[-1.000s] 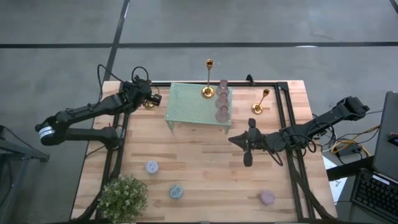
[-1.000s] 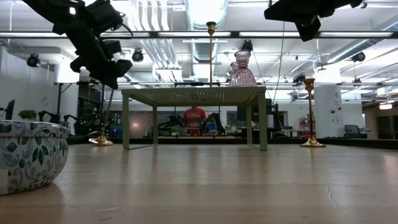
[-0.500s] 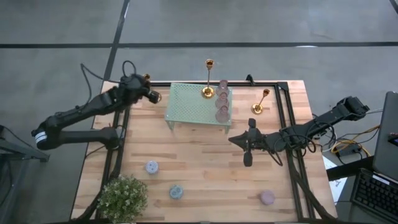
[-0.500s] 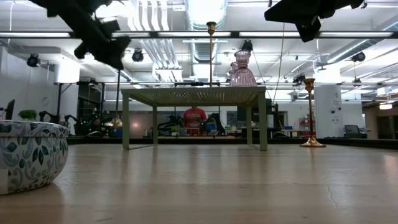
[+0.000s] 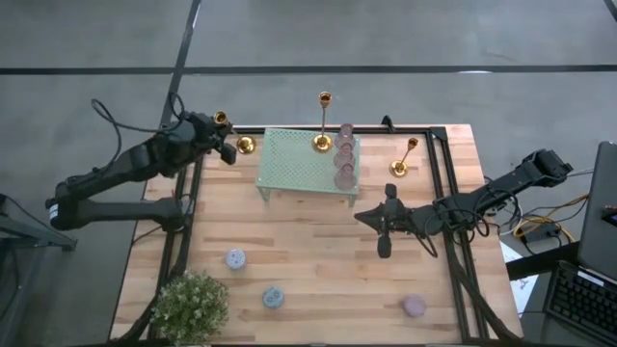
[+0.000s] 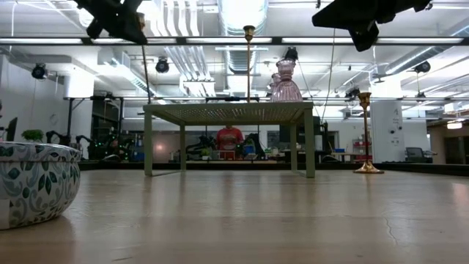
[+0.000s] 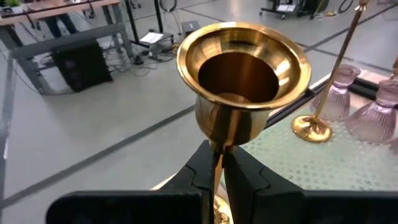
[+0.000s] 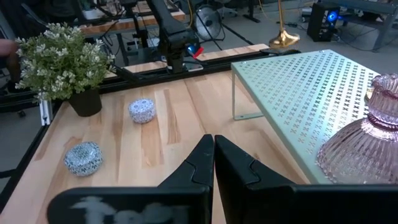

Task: Pick & Place candle stick holders
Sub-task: Put the left gold candle holder on the shelf aligned with the other gold candle holder

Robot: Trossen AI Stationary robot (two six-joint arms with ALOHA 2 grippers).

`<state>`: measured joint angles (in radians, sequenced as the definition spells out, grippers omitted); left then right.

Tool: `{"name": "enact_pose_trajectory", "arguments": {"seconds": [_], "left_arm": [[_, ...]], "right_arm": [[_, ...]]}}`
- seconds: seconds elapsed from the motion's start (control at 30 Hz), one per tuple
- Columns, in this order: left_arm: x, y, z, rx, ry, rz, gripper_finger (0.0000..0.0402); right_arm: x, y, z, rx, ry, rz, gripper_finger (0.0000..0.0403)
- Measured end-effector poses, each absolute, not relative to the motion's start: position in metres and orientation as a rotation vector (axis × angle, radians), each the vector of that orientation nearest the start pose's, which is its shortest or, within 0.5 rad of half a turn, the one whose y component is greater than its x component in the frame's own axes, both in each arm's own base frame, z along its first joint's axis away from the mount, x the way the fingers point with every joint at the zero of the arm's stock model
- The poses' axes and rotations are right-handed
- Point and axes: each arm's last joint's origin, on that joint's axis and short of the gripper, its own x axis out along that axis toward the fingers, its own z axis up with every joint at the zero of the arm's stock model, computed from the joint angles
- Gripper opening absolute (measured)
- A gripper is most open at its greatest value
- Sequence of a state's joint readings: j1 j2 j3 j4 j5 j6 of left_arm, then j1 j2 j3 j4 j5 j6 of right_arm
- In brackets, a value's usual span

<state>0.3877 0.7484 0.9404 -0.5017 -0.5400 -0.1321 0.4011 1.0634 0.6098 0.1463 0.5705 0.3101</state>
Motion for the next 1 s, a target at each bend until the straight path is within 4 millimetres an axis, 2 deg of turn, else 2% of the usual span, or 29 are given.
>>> {"name": "enact_pose_trajectory", "arguments": {"seconds": [0.2,0.37,0.57,0.73,1.0], "left_arm": [[0.127,0.059,0.381,-0.122,0.226,0.866,0.0021],[0.141,0.05,0.394,-0.132,0.127,0.756,0.0021],[0.179,0.041,0.391,-0.162,0.112,0.562,0.0021],[0.211,0.043,0.391,-0.155,0.16,0.545,0.0021],[0.258,0.05,0.417,-0.127,0.186,0.54,0.0021]], "right_arm": [[0.214,0.074,0.253,0.163,0.242,-0.212,0.0008],[0.214,0.074,0.253,0.161,0.242,-0.213,0.0008],[0.214,0.074,0.253,0.161,0.24,-0.215,0.0008],[0.214,0.074,0.253,0.161,0.24,-0.215,0.0008],[0.214,0.074,0.253,0.158,0.24,-0.215,0.0008]]}}
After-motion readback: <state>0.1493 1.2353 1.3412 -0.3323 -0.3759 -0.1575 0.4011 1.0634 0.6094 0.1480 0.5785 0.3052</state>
